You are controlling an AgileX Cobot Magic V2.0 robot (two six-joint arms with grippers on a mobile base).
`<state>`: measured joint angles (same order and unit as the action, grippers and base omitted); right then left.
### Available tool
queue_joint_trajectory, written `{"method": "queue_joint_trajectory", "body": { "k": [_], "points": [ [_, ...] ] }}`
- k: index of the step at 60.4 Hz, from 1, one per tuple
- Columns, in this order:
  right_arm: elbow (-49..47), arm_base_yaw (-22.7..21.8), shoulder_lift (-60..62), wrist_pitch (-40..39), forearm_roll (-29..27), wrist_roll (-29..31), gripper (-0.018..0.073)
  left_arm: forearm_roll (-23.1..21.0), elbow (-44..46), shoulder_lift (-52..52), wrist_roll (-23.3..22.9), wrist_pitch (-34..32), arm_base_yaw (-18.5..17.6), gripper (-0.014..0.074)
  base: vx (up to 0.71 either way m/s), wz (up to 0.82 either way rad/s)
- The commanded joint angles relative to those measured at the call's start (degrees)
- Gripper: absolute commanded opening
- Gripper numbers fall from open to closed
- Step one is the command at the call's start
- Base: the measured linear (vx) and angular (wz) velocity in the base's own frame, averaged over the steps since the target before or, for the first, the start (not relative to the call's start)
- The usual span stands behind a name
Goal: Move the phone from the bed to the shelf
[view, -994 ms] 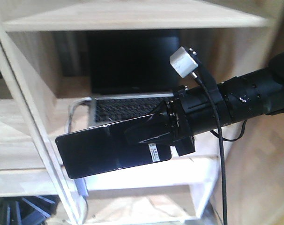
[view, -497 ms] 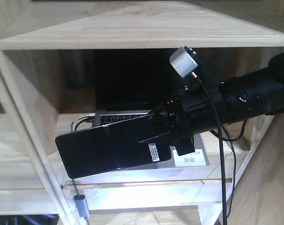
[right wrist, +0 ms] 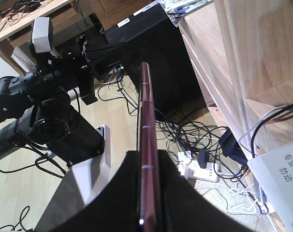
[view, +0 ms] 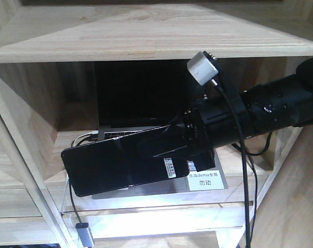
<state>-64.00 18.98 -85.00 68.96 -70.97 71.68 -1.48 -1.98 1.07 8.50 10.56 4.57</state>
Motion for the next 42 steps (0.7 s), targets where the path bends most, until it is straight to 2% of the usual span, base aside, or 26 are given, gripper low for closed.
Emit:
{"method": "queue_joint_trajectory", "body": {
  "k": [1,42],
  "points": [
    [-1.4,-0.1,2.2,4.7,-4.9,0.6,-0.0002,-0.5,1.3,0.4,-0.3,-4.2,-0.1,0.0001,0.0,0.0],
    [-1.4,-0.1,2.2,4.1,-4.9,0.6,-0.0002,-0.5,1.3,0.4,-0.3,-4.2,-0.1,0.0001,0.0,0.0]
  ]
}}
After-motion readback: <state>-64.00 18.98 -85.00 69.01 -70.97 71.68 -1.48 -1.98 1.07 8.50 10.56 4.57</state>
